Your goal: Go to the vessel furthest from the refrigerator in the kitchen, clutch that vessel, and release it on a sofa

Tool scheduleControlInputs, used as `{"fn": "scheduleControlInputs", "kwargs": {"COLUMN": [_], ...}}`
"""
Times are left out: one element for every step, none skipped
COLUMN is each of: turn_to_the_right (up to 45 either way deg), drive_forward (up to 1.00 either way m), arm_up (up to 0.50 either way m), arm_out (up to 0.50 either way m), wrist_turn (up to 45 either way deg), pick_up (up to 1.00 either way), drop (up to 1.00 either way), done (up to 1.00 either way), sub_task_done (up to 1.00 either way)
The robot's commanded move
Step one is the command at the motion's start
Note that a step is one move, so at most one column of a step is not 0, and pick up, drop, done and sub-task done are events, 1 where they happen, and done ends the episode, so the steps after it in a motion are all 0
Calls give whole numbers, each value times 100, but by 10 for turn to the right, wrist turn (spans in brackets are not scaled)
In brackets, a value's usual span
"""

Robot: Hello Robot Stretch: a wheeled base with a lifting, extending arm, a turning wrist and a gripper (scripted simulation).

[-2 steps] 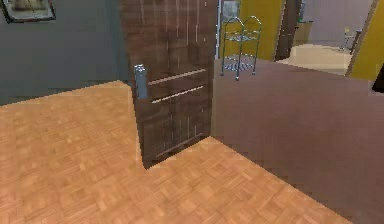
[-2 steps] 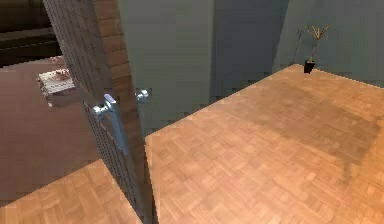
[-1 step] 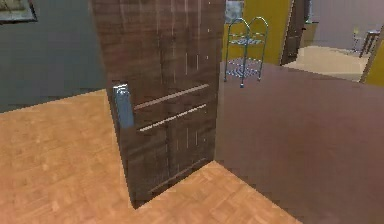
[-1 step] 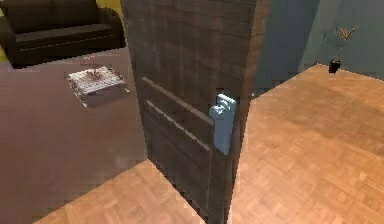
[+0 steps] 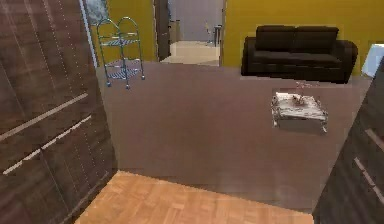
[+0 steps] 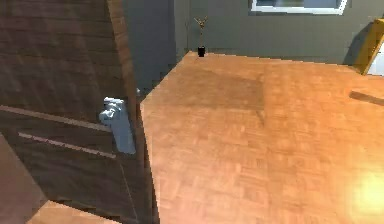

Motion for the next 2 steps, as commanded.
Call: {"fn": "scheduleControlInputs", "kwargs": {"turn_to_the_right": [0, 0], "drive_forward": [100, 100], "arm_up": [0, 0], "arm_out": [0, 0], "wrist_turn": [0, 0], "pick_up": [0, 0], "drop": [0, 0], "done": [0, 0], "sub_task_done": [0, 0]}}
